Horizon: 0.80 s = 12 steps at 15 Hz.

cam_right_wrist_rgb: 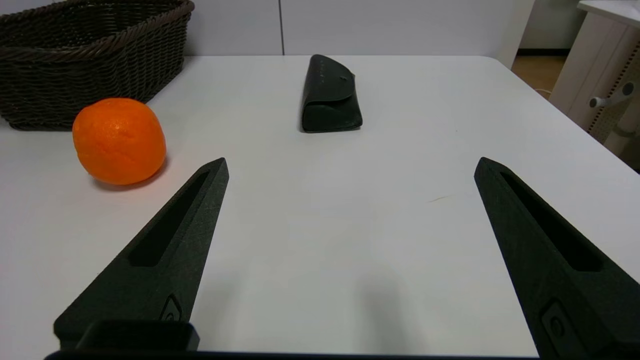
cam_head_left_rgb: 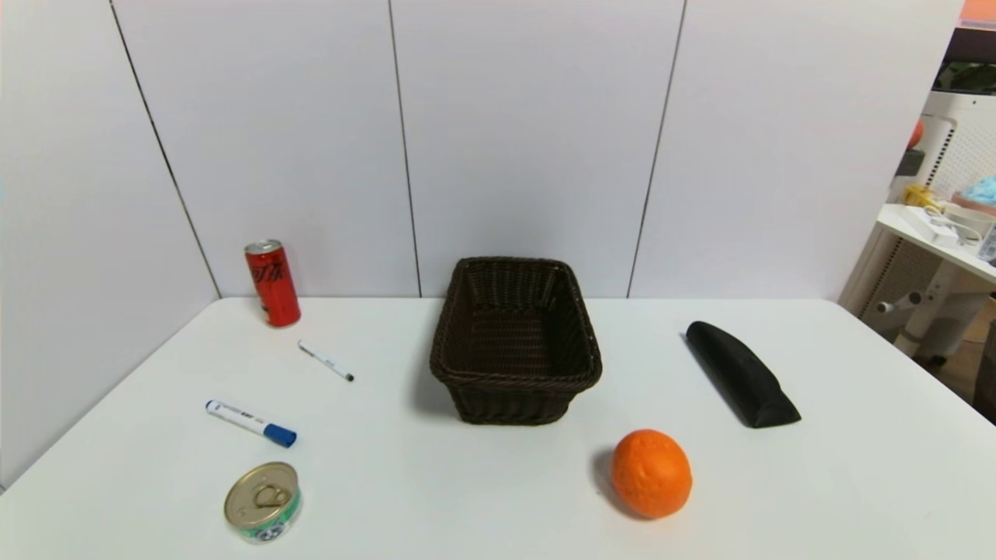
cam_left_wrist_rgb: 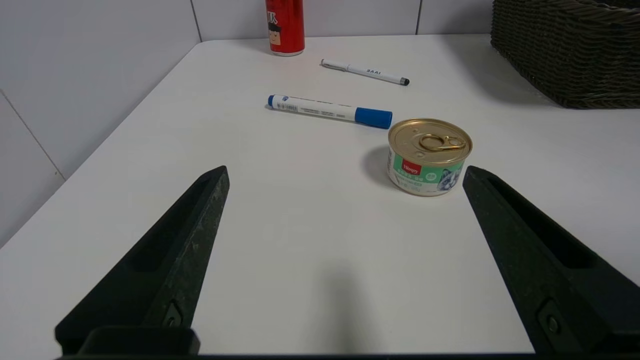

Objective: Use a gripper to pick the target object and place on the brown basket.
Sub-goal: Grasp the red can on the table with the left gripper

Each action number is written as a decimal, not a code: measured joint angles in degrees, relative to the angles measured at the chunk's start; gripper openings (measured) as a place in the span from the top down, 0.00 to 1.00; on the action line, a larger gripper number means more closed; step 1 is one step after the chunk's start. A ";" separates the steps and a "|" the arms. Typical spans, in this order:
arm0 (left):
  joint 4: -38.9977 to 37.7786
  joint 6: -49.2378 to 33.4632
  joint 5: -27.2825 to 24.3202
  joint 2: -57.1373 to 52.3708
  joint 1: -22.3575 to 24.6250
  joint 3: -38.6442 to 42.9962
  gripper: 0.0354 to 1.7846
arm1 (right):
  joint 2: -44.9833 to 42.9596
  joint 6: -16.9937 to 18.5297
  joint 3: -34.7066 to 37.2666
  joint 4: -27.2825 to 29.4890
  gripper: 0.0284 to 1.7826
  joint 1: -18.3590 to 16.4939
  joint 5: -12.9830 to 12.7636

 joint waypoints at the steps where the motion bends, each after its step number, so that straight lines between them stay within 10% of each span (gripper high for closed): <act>1: 0.00 0.00 0.00 0.00 0.00 0.00 0.06 | 0.00 -0.02 0.00 -0.02 0.05 0.00 0.00; 12: 0.01 -0.33 0.00 0.10 0.05 0.00 0.06 | 0.00 0.00 0.00 -0.02 0.05 0.00 -0.02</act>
